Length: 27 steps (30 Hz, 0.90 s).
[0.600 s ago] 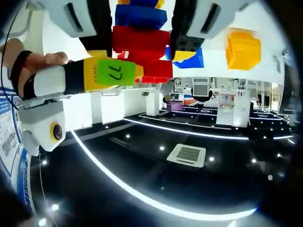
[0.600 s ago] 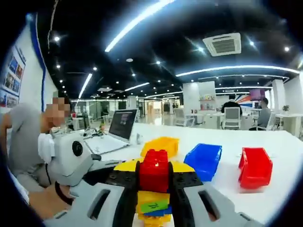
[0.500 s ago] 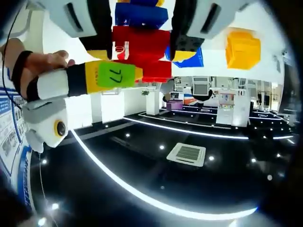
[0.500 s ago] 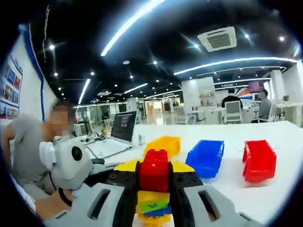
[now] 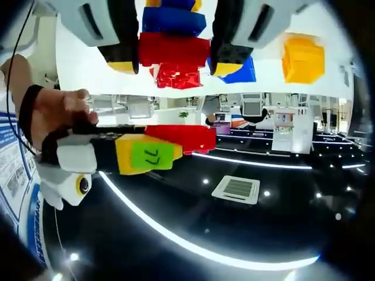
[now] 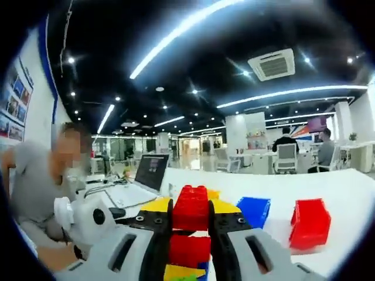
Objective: Take apart the toy blocks one by one and place each separated block into its matching bin, sorting the blocks by their type until all the connected pieces are disassembled and separated into the correct bins
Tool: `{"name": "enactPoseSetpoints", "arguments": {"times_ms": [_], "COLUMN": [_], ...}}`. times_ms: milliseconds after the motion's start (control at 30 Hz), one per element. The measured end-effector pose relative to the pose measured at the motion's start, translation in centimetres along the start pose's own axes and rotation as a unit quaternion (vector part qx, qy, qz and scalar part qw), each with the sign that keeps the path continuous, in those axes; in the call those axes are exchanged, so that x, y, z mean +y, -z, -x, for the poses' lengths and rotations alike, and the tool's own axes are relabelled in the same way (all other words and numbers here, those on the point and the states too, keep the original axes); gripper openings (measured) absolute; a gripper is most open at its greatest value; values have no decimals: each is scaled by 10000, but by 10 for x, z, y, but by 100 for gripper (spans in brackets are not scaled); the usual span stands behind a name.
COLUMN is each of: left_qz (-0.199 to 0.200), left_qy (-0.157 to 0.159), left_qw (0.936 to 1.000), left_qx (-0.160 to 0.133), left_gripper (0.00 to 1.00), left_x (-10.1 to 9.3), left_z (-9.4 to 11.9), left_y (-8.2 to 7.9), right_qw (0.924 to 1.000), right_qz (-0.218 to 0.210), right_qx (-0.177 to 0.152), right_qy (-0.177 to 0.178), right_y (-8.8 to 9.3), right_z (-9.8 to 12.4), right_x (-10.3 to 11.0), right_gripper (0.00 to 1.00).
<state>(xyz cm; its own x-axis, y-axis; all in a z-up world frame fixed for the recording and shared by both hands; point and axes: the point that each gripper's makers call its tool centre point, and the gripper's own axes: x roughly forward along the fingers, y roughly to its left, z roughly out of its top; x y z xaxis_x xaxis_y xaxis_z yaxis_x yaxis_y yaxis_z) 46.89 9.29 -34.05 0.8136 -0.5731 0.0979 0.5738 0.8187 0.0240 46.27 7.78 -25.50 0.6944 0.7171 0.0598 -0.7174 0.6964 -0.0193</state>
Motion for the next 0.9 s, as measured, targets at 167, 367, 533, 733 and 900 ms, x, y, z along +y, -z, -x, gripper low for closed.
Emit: {"name": "enactPoseSetpoints", "arguments": {"times_ms": [167,367,533,733,900], "left_qz": [59,46,50,25,31], "left_qy": [28,-19,3,33,61], "left_qw": [10000,10000,9999,9999,9999], "left_qx": [-12,43,89,114,95], "left_gripper": [49,49,49,49,49], "left_x": [1,7,9,10,10], "left_z": [1,3,5,5,6], "left_y": [0,1,1,1,0], "right_qw": [9974,9874,9795,9731,9676], "right_qz": [-52,-104,-55,45,17], "right_qx": [17,287,549,877,1155], "right_qy": [718,1555,1939,2128,2244], "right_y": [4,33,56,86,112], "right_z": [18,40,40,13,-9], "right_x": [-71,-160,-210,-251,-275], "right_gripper": [25,25,25,25,25]}}
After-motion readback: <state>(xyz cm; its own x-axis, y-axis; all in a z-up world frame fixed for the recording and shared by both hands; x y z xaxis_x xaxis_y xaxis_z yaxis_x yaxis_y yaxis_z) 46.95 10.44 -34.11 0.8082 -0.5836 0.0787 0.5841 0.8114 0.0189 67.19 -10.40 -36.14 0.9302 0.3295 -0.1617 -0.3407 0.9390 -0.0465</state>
